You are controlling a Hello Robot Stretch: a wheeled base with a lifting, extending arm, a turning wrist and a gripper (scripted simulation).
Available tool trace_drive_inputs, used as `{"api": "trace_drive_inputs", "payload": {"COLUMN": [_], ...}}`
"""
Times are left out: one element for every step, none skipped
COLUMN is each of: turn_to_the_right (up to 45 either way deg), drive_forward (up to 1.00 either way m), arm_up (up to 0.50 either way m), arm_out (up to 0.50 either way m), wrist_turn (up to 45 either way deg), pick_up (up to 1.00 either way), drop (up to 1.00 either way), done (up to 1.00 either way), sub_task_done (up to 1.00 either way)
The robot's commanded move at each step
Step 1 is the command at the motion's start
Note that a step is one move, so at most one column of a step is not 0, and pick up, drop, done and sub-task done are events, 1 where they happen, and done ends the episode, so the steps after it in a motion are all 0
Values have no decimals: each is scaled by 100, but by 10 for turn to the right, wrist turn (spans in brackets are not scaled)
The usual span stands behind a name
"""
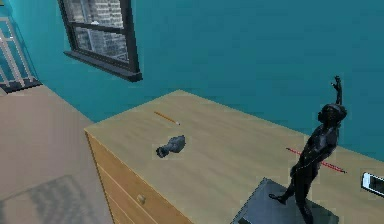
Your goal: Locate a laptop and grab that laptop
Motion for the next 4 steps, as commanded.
{"api": "trace_drive_inputs", "payload": {"turn_to_the_right": [0, 0, 0, 0], "drive_forward": [0, 0, 0, 0], "arm_up": [0, 0, 0, 0], "arm_out": [0, 0, 0, 0], "wrist_turn": [450, 450, 450, 270], "pick_up": [0, 0, 0, 0], "drop": [0, 0, 0, 0], "done": [0, 0, 0, 0], "sub_task_done": [0, 0, 0, 0]}}
